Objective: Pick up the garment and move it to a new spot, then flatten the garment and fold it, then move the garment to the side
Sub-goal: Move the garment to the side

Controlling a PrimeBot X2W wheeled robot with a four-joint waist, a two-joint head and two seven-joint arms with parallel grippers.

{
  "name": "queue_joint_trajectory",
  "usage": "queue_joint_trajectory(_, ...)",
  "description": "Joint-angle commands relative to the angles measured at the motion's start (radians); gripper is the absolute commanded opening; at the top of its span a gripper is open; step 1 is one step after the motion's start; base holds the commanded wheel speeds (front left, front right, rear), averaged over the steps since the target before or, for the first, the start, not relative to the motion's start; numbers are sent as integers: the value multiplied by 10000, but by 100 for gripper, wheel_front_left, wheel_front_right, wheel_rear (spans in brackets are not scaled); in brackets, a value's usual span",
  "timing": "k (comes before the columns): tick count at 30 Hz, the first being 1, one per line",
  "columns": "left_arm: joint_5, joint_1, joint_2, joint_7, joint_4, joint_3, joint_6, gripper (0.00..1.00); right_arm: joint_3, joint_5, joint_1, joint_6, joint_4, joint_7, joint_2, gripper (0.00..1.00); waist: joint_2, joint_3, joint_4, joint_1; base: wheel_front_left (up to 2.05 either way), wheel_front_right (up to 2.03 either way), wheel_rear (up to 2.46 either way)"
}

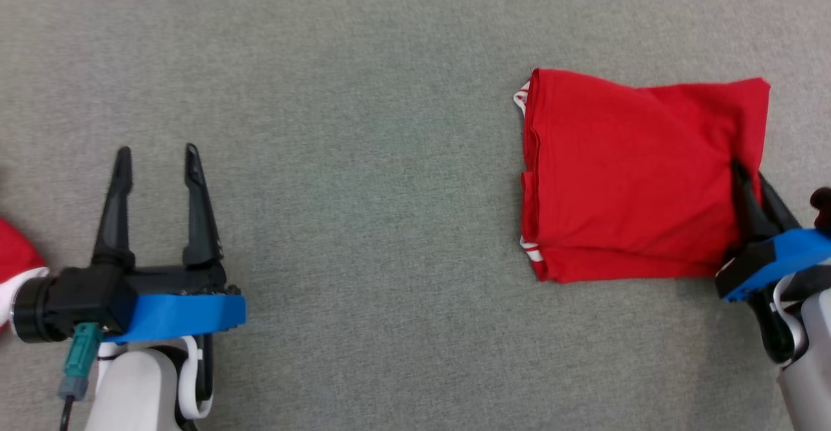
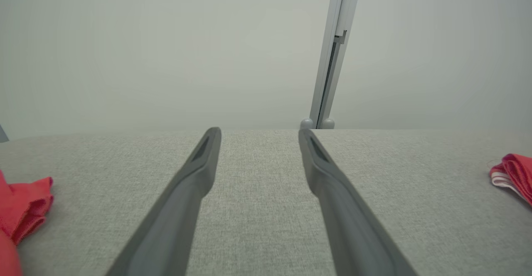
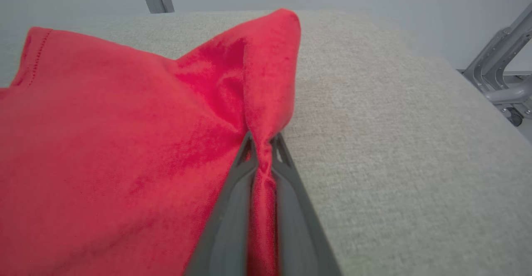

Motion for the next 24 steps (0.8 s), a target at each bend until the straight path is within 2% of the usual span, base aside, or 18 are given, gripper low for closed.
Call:
queue_joint_trajectory(1, 30, -138, 101, -60, -51, 41, 44, 100, -49, 17, -271, -2, -101, -89, -43, 0, 0, 55, -25, -2, 0, 0, 0)
queue_joint_trajectory(10, 120, -526, 315, 86, -487, -12, 87, 100, -392, -295, -1785, -2, -658, 317, -542, 0, 0, 703, -54, -2, 0, 0, 0)
queue_joint_trajectory(16, 195, -818, 440, 252, -899, -68, 101, 100, -663, -462, -3326, -2, -350, 896, -1596, 0, 0, 1462, 215, -2, 0, 0, 0)
queue_joint_trajectory(21, 242, -1040, 445, 279, -1121, -184, 100, 100, -1105, -632, -4372, -2, 578, 1211, -2653, 0, 0, 1930, 472, -2, 0, 0, 0)
queue_joint_trajectory(24, 253, -1125, 459, 281, -1179, -217, 127, 100, -1305, -797, -4774, -2, 1086, 1261, -2957, 0, 0, 2070, 549, -2, 0, 0, 0)
